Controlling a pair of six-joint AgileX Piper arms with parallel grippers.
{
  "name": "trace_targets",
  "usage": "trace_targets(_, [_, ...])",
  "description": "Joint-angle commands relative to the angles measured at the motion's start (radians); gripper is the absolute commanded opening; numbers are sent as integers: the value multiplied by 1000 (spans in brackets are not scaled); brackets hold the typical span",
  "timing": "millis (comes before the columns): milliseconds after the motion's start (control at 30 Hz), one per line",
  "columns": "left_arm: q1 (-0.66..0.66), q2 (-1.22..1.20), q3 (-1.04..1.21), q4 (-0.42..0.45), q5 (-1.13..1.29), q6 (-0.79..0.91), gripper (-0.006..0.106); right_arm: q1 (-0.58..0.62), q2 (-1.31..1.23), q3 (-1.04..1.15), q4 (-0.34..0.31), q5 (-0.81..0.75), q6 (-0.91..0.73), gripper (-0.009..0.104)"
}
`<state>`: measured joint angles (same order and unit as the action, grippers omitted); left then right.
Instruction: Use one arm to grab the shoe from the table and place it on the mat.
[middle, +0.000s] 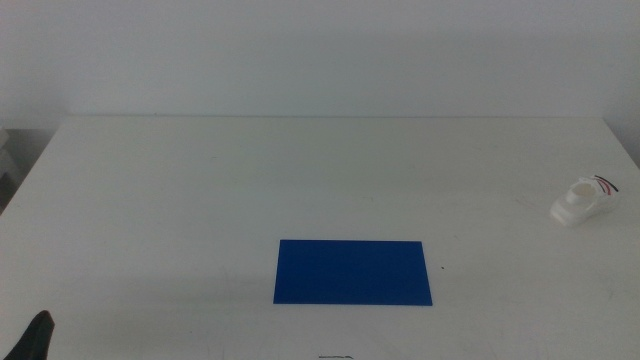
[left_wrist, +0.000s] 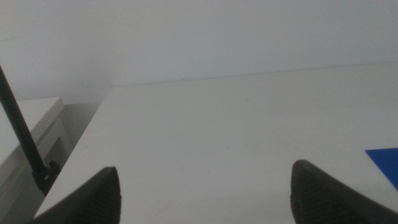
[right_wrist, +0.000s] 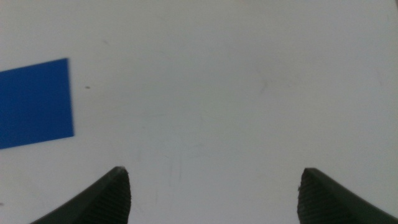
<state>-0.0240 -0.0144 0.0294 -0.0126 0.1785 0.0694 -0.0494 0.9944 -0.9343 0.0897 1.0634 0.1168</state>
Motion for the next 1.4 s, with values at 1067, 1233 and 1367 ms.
trace_targets(1067, [-3,-19,-3,-9,-83,-15,94,105,509,-324,-153,-142,669,94])
trace_targets(1233, [-3,-19,-3,-9,-83,-15,94,107,527,-325,-210,-143,919,94])
trace_targets(1367, [-3,-19,-3,-9,-83,-15,94,107,541,-340,-263,-140,1076,94])
